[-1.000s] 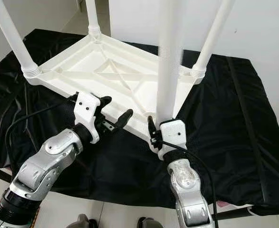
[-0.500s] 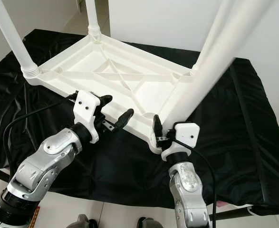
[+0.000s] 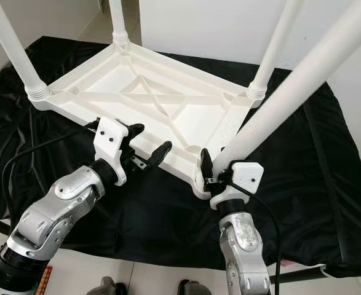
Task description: Building children table
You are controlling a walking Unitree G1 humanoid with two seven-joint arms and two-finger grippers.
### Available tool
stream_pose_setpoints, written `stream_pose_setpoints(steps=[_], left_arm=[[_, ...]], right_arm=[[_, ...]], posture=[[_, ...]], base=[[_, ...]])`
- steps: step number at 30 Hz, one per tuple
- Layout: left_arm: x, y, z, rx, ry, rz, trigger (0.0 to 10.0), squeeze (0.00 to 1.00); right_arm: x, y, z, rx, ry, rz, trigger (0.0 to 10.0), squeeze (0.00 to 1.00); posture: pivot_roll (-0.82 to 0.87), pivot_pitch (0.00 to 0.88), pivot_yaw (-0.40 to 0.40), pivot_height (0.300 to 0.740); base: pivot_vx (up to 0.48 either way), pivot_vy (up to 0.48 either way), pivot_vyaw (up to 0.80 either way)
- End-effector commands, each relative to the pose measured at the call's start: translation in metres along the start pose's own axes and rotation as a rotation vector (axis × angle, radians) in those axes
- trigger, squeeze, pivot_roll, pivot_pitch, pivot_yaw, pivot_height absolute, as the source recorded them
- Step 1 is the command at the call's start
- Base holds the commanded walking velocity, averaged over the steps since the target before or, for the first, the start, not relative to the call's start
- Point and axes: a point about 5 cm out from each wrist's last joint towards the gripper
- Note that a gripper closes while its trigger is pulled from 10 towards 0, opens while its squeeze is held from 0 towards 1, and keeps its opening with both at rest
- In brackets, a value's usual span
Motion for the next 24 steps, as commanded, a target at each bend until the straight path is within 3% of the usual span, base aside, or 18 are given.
stream_pose_setpoints(steps=[1, 24], left_arm=[[0.01, 0.001, 0.001, -0.015, -0.125, -0.006, 10.0, 0.0], [0.008, 0.004, 0.003, -0.011, -0.109, -0.012, 10.0, 0.0]], right_arm=[[-0.003, -0.025, 0.006, -0.153, 0.029, 0.022, 10.0, 0.0], [-0.011, -0.029, -0.01, -0.184, 0.188, 0.152, 10.0, 0.0]], posture=[[0.02, 0.187, -0.003, 0.74], [0.03, 0.189, -0.009, 0.74]], base=[[0.0, 0.0, 0.0], [0.0, 0.0, 0.0]])
Point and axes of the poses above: a point about 5 cm out from each wrist's last joint towards the gripper, its own z axis pointing back from the gripper into the wrist, its own y axis along the axis of the wrist's last joint, x = y × z, and after that the axes turned 10 degrees about z, right-handed
